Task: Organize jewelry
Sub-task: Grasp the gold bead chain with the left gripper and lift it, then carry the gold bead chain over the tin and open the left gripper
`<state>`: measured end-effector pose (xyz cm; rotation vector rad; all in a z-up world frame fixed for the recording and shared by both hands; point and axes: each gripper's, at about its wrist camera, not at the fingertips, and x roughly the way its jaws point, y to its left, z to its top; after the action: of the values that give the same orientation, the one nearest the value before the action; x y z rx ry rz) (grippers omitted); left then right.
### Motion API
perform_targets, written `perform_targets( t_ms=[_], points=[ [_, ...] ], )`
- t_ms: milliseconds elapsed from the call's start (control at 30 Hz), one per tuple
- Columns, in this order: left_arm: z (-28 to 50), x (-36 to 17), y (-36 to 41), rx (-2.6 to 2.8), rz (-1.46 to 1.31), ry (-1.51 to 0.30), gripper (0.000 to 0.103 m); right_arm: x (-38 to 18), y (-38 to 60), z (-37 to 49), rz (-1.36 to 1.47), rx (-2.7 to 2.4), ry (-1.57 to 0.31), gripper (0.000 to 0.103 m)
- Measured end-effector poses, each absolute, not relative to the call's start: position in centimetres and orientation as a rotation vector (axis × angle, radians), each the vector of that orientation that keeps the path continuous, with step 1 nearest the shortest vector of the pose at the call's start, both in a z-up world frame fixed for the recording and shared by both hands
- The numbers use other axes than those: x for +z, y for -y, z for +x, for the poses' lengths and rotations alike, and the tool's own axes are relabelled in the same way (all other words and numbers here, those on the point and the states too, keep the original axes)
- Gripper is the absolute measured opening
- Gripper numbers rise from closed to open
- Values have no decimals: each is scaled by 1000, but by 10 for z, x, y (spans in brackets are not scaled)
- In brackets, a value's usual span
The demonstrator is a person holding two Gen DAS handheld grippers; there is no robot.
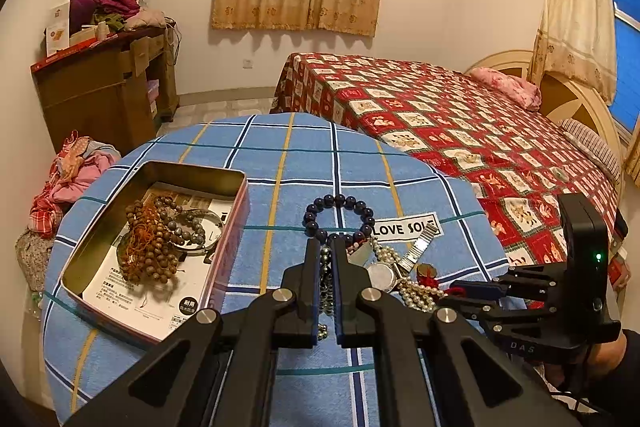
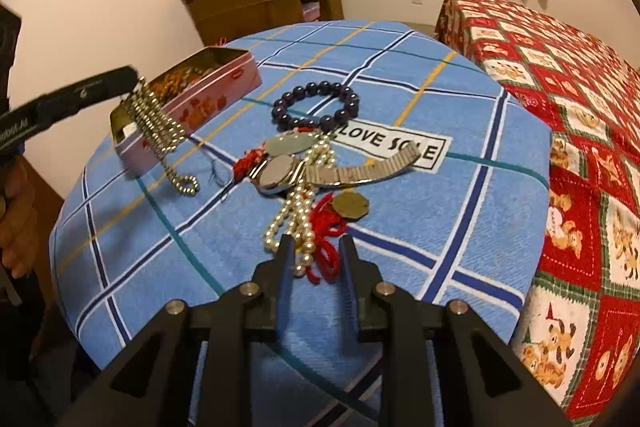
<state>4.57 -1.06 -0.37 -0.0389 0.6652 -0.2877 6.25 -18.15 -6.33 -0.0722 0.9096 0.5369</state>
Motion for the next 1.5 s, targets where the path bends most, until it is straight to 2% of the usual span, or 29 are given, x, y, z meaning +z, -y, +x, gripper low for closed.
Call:
perform_targets(
  t_ms=[33,367,533,633,733,767,833,1167,1500],
  points=[
    [46,-4,11,-288,-39,-665,4,-64,182,61,-73,544,-912,13],
    [45,-2,11,-288,-46,-661,4,-53,189,51,-50,594,-886,8],
    [44,0,12,-292,-44,-659,4,-63,186,58,-59,570,-904,9],
    [45,0,13,-294,-44,-660,4,-67,188,62,-37,562,-912,16],
    [45,-1,14,-296,-45,-664,4,-66,190,62,-38,556,-895,16],
    [45,-1,14,-297,-45,-666,4,-66,191,61,-35,559,-893,15],
    [46,-2,15,-299,-47,-670,4,-64,195,61,-23,550,-881,6],
    [44,3,14,-299,-41,-658,4,-40,213,64,110,582,-834,4],
    [49,33,-8,-258,-30,-590,4,10,191,73,66,642,-745,4]
  ],
)
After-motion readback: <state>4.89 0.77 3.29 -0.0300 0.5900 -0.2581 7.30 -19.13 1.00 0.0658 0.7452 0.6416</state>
